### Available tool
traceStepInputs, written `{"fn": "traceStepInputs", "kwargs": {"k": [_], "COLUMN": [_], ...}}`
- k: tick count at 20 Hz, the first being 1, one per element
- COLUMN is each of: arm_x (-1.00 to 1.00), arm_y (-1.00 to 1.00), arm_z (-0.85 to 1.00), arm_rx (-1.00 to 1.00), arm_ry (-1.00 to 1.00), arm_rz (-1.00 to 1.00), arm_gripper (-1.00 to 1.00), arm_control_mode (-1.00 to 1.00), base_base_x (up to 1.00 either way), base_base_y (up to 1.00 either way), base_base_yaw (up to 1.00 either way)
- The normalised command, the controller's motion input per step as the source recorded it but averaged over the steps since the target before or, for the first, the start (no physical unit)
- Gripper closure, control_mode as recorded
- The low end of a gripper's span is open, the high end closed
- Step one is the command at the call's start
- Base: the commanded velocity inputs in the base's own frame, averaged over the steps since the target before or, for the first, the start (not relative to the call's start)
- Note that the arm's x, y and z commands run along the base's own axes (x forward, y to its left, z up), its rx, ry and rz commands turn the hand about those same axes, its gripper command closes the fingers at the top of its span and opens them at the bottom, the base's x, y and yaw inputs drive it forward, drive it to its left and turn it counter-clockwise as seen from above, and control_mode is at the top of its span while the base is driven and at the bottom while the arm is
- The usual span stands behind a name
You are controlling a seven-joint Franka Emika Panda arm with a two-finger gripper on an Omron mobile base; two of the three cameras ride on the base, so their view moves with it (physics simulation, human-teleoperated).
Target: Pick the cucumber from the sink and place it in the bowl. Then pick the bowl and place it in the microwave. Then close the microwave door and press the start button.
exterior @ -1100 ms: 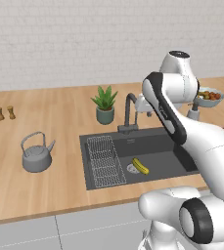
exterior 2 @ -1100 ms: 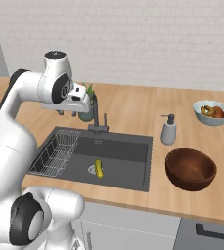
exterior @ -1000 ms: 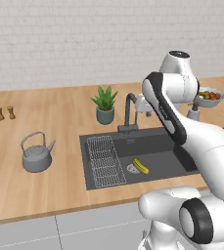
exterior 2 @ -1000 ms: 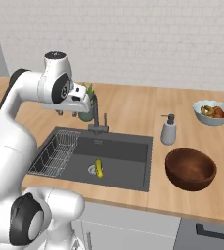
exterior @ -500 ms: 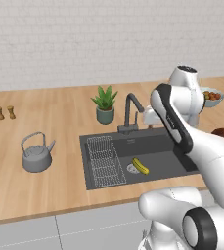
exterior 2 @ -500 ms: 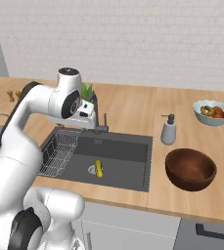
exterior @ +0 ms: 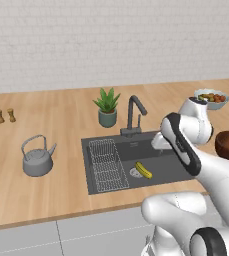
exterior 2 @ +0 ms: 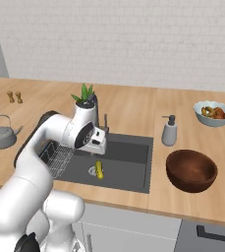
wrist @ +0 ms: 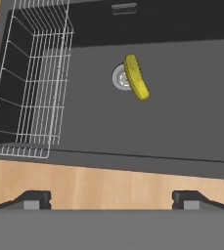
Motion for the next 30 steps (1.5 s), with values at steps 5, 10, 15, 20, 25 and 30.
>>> {"fn": "traceStepInputs", "kwargs": {"k": [5,10,15,20,25,30], "arm_x": [0.52,0.66,0.58,0.45,0.40,0.26], "arm_y": [0.00,0.00,0.00,-0.02,-0.02,-0.09], "arm_z": [-0.44,-0.52,-0.65,-0.51,-0.57,-0.49], "arm_rx": [0.00,0.00,0.00,0.04,0.03,0.00], "arm_ry": [0.10,0.10,0.09,0.03,0.01,0.00], "arm_rz": [0.00,0.00,0.00,0.00,0.00,0.00], "arm_gripper": [-1.00,-1.00,-1.00,-1.00,-1.00,-1.00], "arm_control_mode": [-1.00,-1.00,-1.00,-1.00,-1.00,-1.00], "base_base_x": [0.00,0.00,0.00,0.00,0.00,0.00], "base_base_y": [0.00,0.00,0.00,0.00,0.00,0.00], "base_base_yaw": [0.00,0.00,0.00,0.00,0.00,0.00]}}
